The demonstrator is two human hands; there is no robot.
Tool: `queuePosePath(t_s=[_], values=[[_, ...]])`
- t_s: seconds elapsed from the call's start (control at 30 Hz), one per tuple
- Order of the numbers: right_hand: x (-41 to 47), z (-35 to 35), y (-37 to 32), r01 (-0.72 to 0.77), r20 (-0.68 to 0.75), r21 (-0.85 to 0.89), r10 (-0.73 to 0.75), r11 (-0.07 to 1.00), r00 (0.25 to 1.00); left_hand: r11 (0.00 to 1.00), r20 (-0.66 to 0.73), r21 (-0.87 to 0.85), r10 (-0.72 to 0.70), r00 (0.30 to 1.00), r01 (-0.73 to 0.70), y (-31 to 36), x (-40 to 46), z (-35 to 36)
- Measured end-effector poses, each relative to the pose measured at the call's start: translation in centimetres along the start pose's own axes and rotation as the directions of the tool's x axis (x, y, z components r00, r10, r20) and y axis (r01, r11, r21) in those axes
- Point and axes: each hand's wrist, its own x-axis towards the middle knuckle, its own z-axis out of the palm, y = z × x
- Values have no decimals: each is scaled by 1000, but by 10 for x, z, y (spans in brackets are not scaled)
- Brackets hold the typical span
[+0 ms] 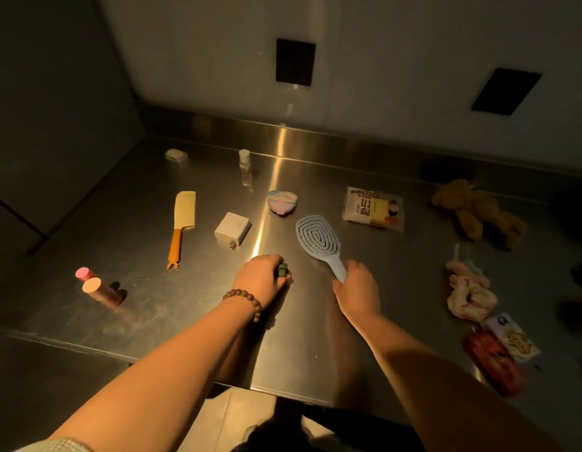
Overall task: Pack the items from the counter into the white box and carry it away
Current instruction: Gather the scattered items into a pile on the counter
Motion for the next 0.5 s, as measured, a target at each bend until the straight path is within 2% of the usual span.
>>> queuePosePath(t_s=[0.17,0.5], values=[[8,-13,4,38,-82,172,-24,984,996,1000,-57,-3,-11,998,11,15,9,-17],[52,-55,-45,274,-120,395,-247,877,962,993,-304,57,-83,949,105,14,38,-101]])
